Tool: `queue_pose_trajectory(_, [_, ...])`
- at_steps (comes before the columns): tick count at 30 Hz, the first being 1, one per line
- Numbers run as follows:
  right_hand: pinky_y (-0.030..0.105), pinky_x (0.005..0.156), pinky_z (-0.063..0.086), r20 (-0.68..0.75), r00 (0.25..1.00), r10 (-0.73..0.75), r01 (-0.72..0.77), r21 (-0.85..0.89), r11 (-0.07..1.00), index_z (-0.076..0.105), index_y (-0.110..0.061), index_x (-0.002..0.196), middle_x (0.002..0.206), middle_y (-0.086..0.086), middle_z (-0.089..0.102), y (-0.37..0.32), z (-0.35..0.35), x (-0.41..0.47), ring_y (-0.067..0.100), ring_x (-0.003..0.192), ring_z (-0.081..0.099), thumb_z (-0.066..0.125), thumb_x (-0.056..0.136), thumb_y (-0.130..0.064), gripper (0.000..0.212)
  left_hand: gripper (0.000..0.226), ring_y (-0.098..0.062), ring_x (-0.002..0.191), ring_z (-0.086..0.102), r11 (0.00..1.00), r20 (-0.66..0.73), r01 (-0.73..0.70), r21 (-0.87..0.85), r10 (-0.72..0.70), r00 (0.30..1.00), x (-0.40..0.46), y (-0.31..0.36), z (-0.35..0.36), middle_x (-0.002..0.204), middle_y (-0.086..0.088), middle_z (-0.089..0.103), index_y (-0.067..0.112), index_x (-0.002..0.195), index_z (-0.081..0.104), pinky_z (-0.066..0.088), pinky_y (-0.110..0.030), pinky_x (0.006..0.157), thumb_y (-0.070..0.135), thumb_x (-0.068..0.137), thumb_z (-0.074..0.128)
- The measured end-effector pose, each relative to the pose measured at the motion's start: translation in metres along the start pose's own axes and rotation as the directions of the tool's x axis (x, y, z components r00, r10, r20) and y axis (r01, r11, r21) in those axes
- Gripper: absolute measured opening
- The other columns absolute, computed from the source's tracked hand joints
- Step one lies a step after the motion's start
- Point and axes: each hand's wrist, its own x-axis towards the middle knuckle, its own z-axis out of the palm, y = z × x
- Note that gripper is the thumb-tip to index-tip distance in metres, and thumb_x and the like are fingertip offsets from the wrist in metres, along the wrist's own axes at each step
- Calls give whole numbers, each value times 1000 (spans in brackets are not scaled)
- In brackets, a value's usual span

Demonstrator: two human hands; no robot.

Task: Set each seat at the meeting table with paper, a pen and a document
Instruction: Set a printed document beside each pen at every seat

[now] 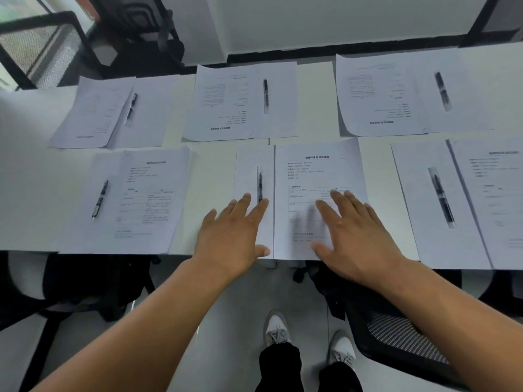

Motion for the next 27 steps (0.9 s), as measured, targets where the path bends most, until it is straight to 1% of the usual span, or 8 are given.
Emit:
queue_pose_trajectory(10, [51, 135, 10, -11, 993, -121, 120, -39, 992, 11, -26, 171, 180, 9, 1, -20, -25, -35, 32, 167, -1, 50, 102, -61, 86, 102, -27, 169, 11, 994, -56, 100, -43, -102, 993, -63, 11, -11, 184, -3, 0, 37, 173, -2, 21, -57, 133, 64, 100, 64])
queue_pose_trajectory(16, [51, 135, 11, -8, 986, -169, 168, -60, 984, 13, -27, 170, 180, 8, 1, -51, -31, -44, 32, 166, -1, 49, 103, -60, 84, 101, -26, 169, 10, 989, -78, 128, -74, -133, 988, -93, -3, -8, 184, -3, 0, 37, 173, -2, 21, -56, 133, 64, 101, 63])
queue_pose_trajectory(22, [52, 134, 11, 17, 984, -178, 179, -89, 980, 12, -26, 171, 180, 9, 1, -107, -19, -46, 32, 166, -1, 50, 103, -60, 85, 100, -26, 169, 11, 986, -90, 138, -91, -146, 985, -119, -53, 7, 183, -2, 2, 37, 173, -1, 21, -56, 133, 65, 101, 63])
queue_pose_trajectory(27, [52, 134, 13, 40, 983, -178, 182, -99, 978, 11, -27, 170, 180, 9, 1, -176, 2, -37, 31, 166, 0, 50, 102, -62, 86, 100, -28, 168, 13, 990, -82, 120, -78, -126, 989, -135, -119, 23, 183, -4, 4, 36, 173, 0, 22, -57, 132, 65, 100, 64])
